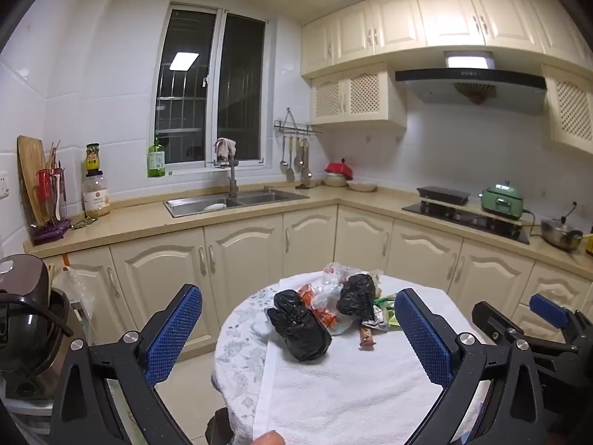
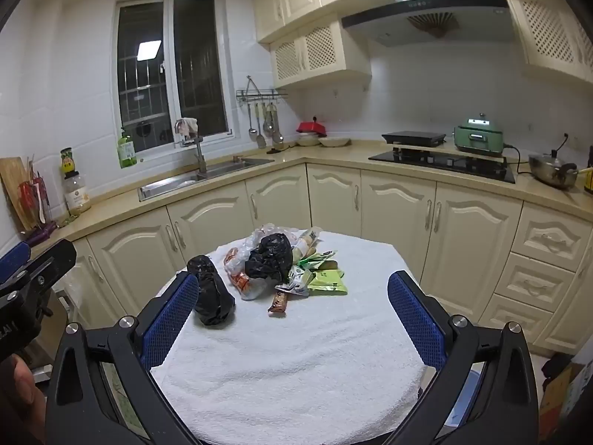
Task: Collect trash
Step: 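Move both tools toward the trash items on the table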
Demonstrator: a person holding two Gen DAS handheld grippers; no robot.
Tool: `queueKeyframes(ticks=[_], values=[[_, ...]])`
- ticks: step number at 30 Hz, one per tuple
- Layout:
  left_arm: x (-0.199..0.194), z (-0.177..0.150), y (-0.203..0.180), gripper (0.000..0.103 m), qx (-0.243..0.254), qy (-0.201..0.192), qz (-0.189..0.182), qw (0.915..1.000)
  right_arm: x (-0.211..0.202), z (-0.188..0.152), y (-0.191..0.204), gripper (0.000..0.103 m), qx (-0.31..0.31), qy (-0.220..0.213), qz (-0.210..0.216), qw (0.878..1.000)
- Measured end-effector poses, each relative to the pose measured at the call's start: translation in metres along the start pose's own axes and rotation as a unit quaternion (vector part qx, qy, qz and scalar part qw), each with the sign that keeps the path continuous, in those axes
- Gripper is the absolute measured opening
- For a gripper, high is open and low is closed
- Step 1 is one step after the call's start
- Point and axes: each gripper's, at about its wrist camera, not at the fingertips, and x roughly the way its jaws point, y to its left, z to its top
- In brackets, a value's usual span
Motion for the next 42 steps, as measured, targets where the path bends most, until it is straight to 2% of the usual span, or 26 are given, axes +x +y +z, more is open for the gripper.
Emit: queueKeyframes(ticks=[8, 12, 17, 22, 26, 28, 34, 42], values=[[-0.01, -0.002, -0.004, 0.102, 0.0, 0.003, 0.016, 0.9999, 0.001, 0.0, 0.001, 0.103, 0.006, -0.006, 0.004, 1.0], [0.001, 0.001, 0.005, 0.102, -0.031, 0.01, 0.036, 0.9988, 0.0, -0.001, 0.005, 0.103, -0.001, -0.013, 0.0, 1.0], [0.009, 0.003, 0.011, 0.102, -0.045, 0.026, 0.008, 0.9986, -0.001, 0.006, 0.006, 0.103, -0.001, -0.021, -0.003, 1.0], [0.003, -0.002, 0.017, 0.102, -0.036, -0.021, 0.001, 0.9991, 0.005, 0.011, 0.008, 0.103, -0.009, -0.019, 0.008, 1.0], [-0.007, -0.015, 0.021, 0.102, -0.028, -0.083, -0.007, 0.9961, 0.007, 0.01, 0.009, 0.103, -0.013, -0.02, 0.011, 1.0], [-0.005, -0.021, 0.023, 0.102, -0.023, -0.091, -0.004, 0.9956, 0.01, 0.009, 0.01, 0.103, -0.013, -0.018, 0.014, 1.0], [0.023, -0.039, 0.035, 0.102, -0.022, -0.062, 0.016, 0.9977, 0.021, 0.009, 0.014, 0.103, -0.016, -0.011, 0.028, 0.999], [0.042, -0.006, 0.025, 0.102, -0.025, -0.035, 0.026, 0.9987, 0.046, 0.011, 0.015, 0.103, -0.039, 0.007, 0.007, 0.999]])
